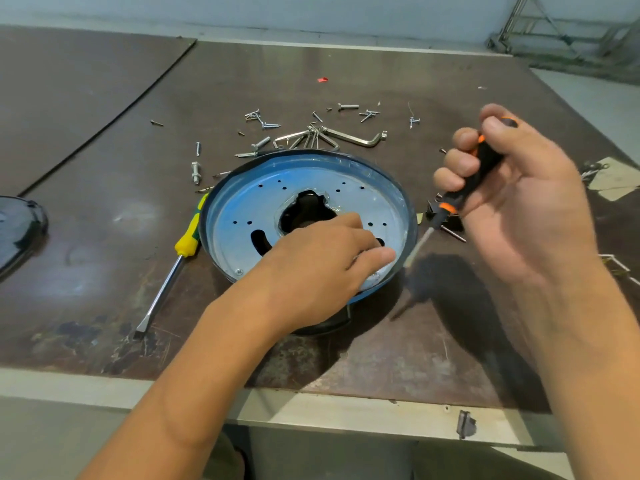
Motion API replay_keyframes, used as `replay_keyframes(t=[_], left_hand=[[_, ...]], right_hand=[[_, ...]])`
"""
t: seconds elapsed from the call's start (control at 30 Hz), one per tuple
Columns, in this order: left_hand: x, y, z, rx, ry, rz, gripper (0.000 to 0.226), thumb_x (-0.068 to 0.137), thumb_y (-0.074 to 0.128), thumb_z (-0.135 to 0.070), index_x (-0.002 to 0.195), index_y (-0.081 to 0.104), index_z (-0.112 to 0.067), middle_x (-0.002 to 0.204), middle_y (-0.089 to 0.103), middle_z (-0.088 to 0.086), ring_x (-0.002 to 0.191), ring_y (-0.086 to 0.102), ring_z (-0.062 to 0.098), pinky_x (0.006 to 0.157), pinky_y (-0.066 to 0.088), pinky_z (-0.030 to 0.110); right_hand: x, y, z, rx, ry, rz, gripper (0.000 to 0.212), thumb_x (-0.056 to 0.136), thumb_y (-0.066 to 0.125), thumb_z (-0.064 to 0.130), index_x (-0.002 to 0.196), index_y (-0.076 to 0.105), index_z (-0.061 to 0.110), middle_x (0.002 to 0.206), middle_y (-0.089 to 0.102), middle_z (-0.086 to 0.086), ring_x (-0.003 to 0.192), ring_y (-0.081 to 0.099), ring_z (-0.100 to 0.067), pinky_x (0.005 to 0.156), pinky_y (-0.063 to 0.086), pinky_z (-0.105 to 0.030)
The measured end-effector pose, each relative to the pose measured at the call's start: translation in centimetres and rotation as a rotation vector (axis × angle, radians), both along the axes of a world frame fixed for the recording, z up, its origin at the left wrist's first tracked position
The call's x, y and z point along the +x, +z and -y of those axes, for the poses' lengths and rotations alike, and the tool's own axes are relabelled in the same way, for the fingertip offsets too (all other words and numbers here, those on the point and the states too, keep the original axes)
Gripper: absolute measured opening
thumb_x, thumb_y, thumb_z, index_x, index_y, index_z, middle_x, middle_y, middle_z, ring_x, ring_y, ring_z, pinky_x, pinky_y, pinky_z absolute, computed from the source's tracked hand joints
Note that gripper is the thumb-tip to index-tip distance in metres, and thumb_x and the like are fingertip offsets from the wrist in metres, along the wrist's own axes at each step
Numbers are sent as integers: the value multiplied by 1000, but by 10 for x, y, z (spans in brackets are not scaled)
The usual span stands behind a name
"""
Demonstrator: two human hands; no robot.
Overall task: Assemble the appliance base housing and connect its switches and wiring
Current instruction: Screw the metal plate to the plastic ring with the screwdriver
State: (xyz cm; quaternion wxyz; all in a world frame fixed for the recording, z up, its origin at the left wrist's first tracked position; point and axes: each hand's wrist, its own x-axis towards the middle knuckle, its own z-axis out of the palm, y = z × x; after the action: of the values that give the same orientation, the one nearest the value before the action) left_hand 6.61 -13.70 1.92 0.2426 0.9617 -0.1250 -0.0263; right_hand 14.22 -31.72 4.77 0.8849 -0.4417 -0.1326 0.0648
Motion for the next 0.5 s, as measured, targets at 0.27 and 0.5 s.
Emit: replay_keyframes(t=[0.27,0.5], left_hand=[[-5,3,-4,224,-125,-60,57,85,62,-59,136,54,-35,126,39,-18,84,57,6,74,50,28],[-17,28,-47,94,-119,-269,61,68,57,-84,119,57,-51,124,43,-39,111,47,-15,80,44,14]], right_hand=[[23,-31,21,-393,-85,-262,11,97,52,3,108,56,4,80,54,-11,50,45,-12,42,34,-22],[15,-52,4,-773,3,-80,18,94,68,27,106,66,14,77,61,-10,54,51,-18,41,36,-26]])
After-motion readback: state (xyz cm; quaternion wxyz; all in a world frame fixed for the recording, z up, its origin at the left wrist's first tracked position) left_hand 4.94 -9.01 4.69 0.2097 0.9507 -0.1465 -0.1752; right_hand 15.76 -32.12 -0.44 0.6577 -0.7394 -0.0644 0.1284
